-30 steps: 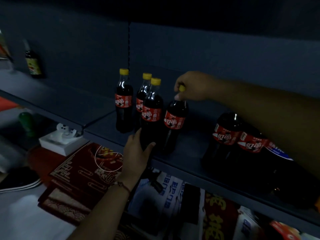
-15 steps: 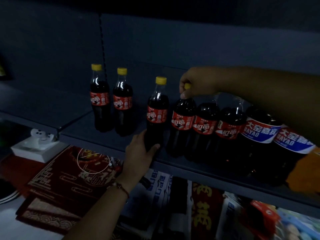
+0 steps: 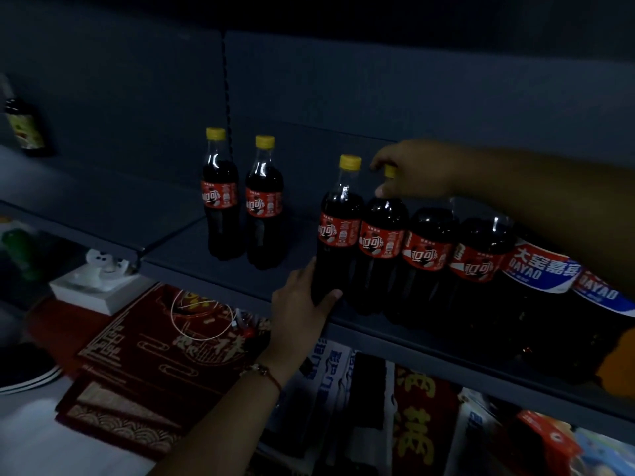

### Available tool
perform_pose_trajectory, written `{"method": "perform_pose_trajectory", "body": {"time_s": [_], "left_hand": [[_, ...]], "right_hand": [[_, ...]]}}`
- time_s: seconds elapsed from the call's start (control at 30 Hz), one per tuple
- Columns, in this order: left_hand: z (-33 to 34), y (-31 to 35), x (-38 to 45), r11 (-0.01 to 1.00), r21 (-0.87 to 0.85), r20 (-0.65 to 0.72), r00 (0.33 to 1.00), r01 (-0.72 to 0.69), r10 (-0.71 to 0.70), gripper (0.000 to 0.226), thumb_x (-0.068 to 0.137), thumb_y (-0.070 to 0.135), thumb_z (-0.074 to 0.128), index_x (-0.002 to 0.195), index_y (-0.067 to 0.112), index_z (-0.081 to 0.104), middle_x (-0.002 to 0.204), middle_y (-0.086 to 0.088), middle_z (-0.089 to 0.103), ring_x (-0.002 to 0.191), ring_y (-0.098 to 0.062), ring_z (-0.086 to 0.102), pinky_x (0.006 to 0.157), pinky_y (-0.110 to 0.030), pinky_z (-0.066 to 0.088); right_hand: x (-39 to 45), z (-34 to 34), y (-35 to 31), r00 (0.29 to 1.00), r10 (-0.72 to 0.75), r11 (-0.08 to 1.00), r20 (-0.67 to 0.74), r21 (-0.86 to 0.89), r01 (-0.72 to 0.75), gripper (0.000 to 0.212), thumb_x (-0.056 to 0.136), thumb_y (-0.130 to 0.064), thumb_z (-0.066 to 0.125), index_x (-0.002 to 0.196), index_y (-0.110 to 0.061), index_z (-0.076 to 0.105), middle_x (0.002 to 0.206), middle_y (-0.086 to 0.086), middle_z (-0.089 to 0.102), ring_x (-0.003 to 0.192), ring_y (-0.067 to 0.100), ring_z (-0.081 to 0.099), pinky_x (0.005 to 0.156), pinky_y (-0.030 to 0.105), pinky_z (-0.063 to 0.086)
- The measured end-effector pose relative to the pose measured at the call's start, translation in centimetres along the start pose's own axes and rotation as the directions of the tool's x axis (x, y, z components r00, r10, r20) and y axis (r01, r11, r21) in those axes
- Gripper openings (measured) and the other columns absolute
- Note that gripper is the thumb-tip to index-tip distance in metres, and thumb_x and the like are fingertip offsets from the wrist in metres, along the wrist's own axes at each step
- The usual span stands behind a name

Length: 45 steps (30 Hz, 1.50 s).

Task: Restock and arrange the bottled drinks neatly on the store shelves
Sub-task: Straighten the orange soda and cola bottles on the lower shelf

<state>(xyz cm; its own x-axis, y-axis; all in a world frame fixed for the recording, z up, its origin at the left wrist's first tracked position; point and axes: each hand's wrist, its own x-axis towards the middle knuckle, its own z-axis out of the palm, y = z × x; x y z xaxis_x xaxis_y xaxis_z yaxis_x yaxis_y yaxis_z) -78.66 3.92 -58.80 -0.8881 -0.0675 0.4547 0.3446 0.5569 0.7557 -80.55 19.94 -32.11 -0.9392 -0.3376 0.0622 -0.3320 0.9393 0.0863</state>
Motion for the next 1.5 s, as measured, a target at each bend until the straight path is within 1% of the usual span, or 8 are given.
{"method": "perform_pose_trajectory", "body": {"time_s": [0.13,0.23,0.43,0.7,1.13,1.27,1.4,1.5], "left_hand": [[-1.0,0.7,-0.4,0.999,-0.031,0.061,0.998,0.031,-0.029,0.073,0.095,0.047,0.056,0.156,0.026,0.023,0.147,0.001,0.044,0.133,-0.012,0.043,0.111,-0.028,0.035],[-3.5,0.6,0.3,0.99,-0.133,-0.165,0.984,0.052,-0.073,0.066,0.096,0.039,0.059,0.153,0.021,0.031,0.148,0.001,0.042,0.136,-0.006,0.037,0.108,-0.017,0.029],[-5.4,-3.2,6.1,0.975,0.006,-0.259,0.942,0.221,-0.212,0.077,0.084,0.061,0.063,0.142,0.016,0.041,0.129,-0.009,0.058,0.118,-0.024,0.056,0.097,-0.043,0.052],[-4.5,-4.7,6.6,0.967,0.156,-0.294,0.944,0.204,-0.151,0.054,0.094,0.031,0.065,0.138,0.005,0.048,0.124,-0.019,0.057,0.115,-0.033,0.053,0.094,-0.046,0.048],[-2.7,-1.4,2.4,0.999,-0.042,-0.166,0.985,0.034,-0.04,0.052,0.093,0.033,0.067,0.14,0.02,0.05,0.119,0.007,0.051,0.105,0.004,0.041,0.083,0.003,0.031],[-4.2,-2.3,2.8,0.997,-0.068,-0.138,0.989,0.043,-0.052,0.057,0.092,0.041,0.064,0.143,0.018,0.048,0.125,0.003,0.053,0.117,-0.007,0.049,0.095,-0.014,0.036],[-7.8,-4.0,4.9,0.986,-0.065,-0.481,0.861,0.156,-0.168,0.059,0.092,0.036,0.068,0.141,0.012,0.046,0.133,-0.009,0.051,0.127,-0.021,0.045,0.103,-0.027,0.035],[-9.6,-6.0,7.3,0.943,-0.11,-0.425,0.843,0.314,-0.33,0.085,0.085,0.04,0.075,0.149,0.009,0.031,0.144,-0.017,0.043,0.135,-0.03,0.038,0.11,-0.039,0.034]], "right_hand": [[1.3,-0.4,-1.3,0.999,-0.011,0.998,-0.053,0.064,0.015,0.078,0.084,-0.037,0.069,0.149,-0.019,0.028,0.149,0.01,0.038,0.131,0.027,0.042,0.096,0.032,0.039],[2.4,-0.3,-3.0,0.988,-0.078,0.984,-0.13,0.147,0.097,0.08,0.085,-0.042,0.066,0.15,-0.022,0.024,0.151,0.009,0.034,0.134,0.025,0.039,0.104,0.034,0.038],[3.6,0.9,-3.8,0.984,-0.09,0.995,-0.151,0.029,0.096,0.049,0.089,-0.034,0.064,0.135,-0.019,0.054,0.137,0.005,0.055,0.122,0.024,0.052,0.091,0.031,0.041],[3.8,0.7,-3.2,0.982,-0.11,0.993,-0.151,0.032,0.117,0.054,0.087,-0.036,0.068,0.136,-0.022,0.053,0.141,0.0,0.053,0.126,0.022,0.05,0.095,0.031,0.04],[2.9,0.7,-3.5,0.98,-0.121,0.992,-0.155,0.003,0.123,0.059,0.088,-0.036,0.066,0.142,-0.019,0.047,0.14,0.003,0.053,0.126,0.025,0.049,0.094,0.031,0.04],[3.1,1.0,-3.3,0.98,-0.115,0.992,-0.163,0.021,0.12,0.06,0.089,-0.034,0.066,0.143,-0.02,0.045,0.138,0.004,0.055,0.124,0.025,0.051,0.095,0.031,0.04],[2.8,1.2,-3.2,0.98,-0.106,0.992,-0.167,0.045,0.115,0.06,0.091,-0.033,0.064,0.145,-0.021,0.041,0.143,0.004,0.05,0.127,0.024,0.049,0.096,0.032,0.039],[2.7,1.3,-3.4,0.98,-0.103,0.991,-0.17,0.064,0.115,0.061,0.092,-0.032,0.063,0.146,-0.02,0.039,0.145,0.005,0.048,0.129,0.024,0.047,0.098,0.031,0.038]]}}
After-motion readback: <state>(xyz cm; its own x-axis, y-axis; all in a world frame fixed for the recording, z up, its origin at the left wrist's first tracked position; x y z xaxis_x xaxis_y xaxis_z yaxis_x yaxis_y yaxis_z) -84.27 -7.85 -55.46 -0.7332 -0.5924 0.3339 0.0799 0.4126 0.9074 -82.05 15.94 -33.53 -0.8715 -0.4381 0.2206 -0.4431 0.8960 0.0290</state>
